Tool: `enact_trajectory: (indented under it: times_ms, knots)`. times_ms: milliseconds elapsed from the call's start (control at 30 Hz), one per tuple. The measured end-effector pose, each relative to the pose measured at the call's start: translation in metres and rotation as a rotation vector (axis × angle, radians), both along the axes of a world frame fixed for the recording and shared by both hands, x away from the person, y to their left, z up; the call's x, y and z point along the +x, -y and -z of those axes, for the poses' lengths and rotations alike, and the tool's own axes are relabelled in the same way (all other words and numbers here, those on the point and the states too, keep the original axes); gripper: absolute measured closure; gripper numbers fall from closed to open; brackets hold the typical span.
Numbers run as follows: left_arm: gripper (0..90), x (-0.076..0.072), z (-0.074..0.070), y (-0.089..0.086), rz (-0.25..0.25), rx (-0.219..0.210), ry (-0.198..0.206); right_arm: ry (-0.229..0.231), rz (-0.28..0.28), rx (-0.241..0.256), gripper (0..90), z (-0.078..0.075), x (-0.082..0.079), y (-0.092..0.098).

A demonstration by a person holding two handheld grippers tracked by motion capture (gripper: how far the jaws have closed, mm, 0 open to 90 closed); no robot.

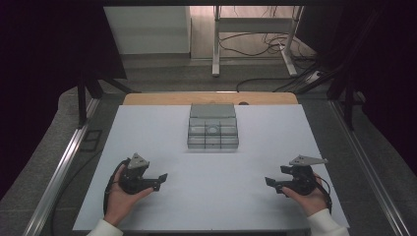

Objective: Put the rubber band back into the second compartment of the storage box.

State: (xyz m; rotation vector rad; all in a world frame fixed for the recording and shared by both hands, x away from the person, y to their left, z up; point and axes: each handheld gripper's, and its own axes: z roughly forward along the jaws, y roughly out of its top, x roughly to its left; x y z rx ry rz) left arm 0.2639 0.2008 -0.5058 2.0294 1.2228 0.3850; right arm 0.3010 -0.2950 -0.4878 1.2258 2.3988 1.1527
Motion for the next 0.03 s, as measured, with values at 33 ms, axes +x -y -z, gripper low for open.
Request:
enact_trajectory:
  times_ms: [33]
  knots:
    - [17.0, 0.0001, 0.0, -0.0002, -0.001, 0.0, -0.001, -0.001, 0.001, -0.001, 17.9, 0.0, 0.0001, -0.0001]
